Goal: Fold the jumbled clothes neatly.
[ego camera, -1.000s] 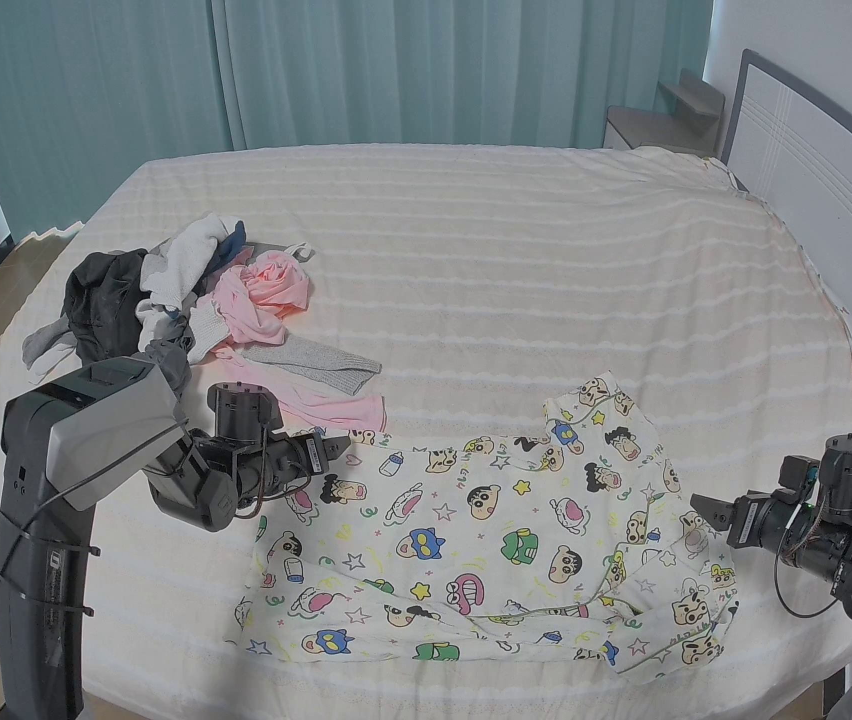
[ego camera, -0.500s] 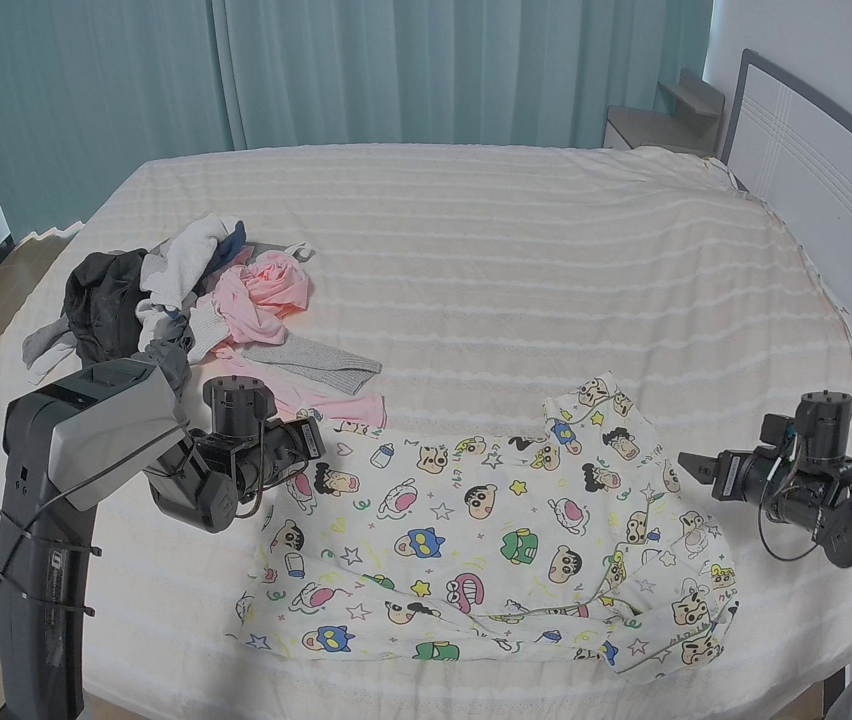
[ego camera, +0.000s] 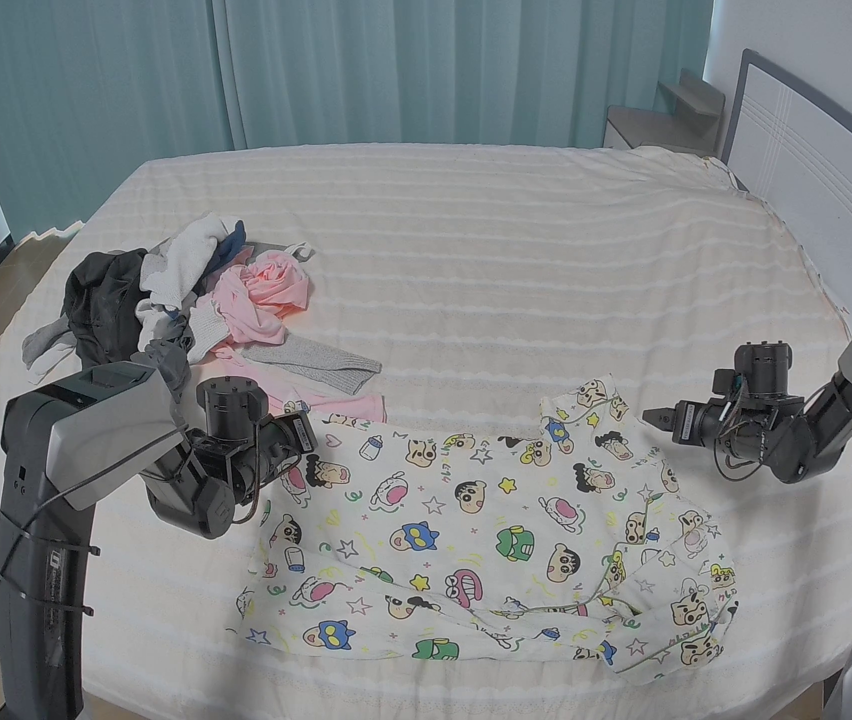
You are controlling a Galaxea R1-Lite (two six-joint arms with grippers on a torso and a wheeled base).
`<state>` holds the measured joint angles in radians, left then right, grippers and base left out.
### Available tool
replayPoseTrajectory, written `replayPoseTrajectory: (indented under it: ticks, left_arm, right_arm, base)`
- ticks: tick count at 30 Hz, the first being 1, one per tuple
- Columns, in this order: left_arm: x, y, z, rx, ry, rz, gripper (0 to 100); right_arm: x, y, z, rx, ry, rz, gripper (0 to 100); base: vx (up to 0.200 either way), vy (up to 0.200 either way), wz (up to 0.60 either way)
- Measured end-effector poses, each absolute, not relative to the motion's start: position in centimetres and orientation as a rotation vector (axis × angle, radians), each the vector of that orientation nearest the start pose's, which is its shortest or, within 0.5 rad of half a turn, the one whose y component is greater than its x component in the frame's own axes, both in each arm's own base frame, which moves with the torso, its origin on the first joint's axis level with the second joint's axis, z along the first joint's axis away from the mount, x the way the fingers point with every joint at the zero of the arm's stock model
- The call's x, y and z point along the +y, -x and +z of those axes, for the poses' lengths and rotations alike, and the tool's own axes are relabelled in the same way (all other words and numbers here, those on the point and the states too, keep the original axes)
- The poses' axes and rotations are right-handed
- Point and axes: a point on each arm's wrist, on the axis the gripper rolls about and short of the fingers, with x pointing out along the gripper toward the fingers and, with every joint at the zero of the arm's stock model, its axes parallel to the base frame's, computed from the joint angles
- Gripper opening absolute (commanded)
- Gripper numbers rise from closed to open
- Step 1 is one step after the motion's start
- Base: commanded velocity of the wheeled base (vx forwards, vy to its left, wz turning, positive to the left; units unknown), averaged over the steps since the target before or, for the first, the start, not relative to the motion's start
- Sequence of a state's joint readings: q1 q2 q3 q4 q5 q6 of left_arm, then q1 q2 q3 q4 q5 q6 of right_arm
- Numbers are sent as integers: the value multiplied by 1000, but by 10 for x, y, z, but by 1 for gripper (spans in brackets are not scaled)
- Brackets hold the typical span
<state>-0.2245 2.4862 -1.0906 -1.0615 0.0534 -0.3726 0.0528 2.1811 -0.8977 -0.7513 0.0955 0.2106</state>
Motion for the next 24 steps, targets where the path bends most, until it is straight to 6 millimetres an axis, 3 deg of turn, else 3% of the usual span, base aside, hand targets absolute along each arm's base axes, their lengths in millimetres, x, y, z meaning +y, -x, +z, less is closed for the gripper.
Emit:
replayPoseTrajectory:
  ticks: [10,16,24]
  left_arm:
    - [-97,-425,-14,369,323,-99,0]
    - [-97,-424,-14,361,325,-99,0]
    - [-96,-423,-15,364,323,-85,0]
  right_arm:
    - [20,-426,21,618,-226,76,100]
    - [31,-432,4,646,-219,101,100]
    - [46,-430,-2,666,-213,156,100]
  base:
    - [0,0,0]
    - [0,0,0]
    - [0,0,0]
